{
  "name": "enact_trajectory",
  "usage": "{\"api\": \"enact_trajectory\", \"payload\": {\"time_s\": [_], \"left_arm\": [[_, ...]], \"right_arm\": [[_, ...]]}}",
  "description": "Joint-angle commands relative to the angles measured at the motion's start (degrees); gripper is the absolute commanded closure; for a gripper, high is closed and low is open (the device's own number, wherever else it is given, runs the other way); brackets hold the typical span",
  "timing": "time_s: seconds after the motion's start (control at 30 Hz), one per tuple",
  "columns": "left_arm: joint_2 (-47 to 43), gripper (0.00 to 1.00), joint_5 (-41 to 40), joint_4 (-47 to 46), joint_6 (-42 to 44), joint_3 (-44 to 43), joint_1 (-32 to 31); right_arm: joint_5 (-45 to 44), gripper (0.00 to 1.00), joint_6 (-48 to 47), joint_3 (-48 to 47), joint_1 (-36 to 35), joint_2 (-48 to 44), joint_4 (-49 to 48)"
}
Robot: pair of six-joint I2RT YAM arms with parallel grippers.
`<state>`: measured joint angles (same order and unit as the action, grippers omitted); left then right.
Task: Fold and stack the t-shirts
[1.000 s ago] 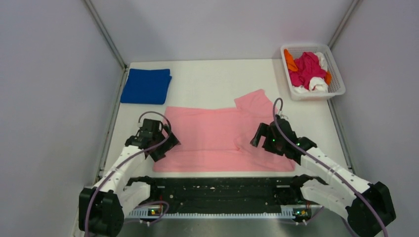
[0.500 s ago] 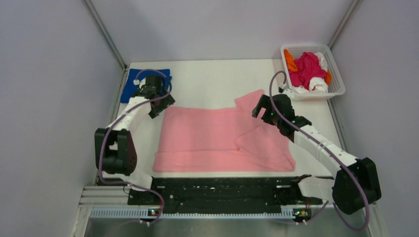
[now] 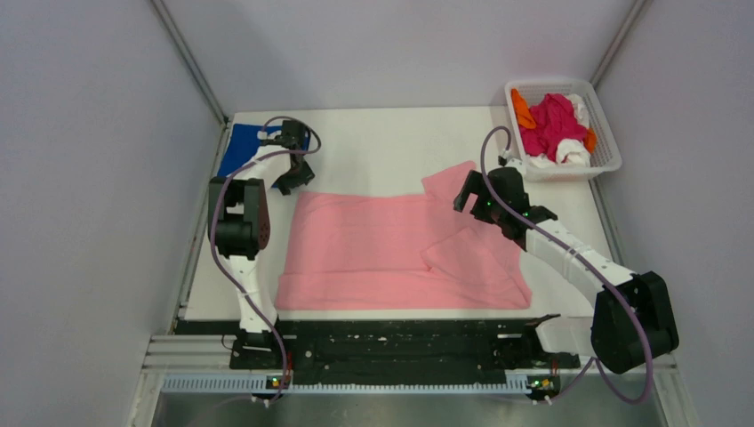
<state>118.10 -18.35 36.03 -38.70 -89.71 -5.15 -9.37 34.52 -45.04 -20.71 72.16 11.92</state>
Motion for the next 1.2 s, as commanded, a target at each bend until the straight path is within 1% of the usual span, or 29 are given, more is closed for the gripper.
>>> {"api": "enact_trajectory", "payload": {"time_s": [0.0,0.07,0.2,0.27,0.43,0.63,0.83,1.17], "left_arm": [[1.33,0.4,-1.29,0.36,1.41,-3.25,0.58],[1.74,0.44,-0.34,0.31,1.03,-3.44,0.58],[3.41,0.46,1.65,1.23,0.59,-4.37,0.58],[4.29,0.49,2.28,1.72,0.57,-4.99,0.58],[5.43,0.52,2.42,2.81,-0.11,-5.22,0.58],[4.11,0.72,4.48,3.53,-0.69,-3.71,0.42],[1.37,0.72,4.14,2.76,-0.49,0.4,-0.37],[1.27,0.7,2.48,4.5,-0.16,0.13,-1.1]], "right_arm": [[1.32,0.01,-1.16,-1.23,0.65,-0.04,-2.08],[1.24,0.01,-1.13,-0.96,0.65,-0.07,-2.08],[1.32,0.01,-1.13,-0.63,0.62,-0.37,-2.1],[1.52,0.01,-1.22,-0.43,0.58,-0.58,-2.08],[1.64,0.01,-1.34,-0.15,0.59,-1.42,-2.08],[0.78,0.01,-1.6,-0.47,0.71,-1.49,-2.21],[-1.25,0.01,-2.5,-3.41,0.87,1.24,-2.26],[-3.94,0.01,-5.21,-12.4,2.39,12.02,-2.85]]}}
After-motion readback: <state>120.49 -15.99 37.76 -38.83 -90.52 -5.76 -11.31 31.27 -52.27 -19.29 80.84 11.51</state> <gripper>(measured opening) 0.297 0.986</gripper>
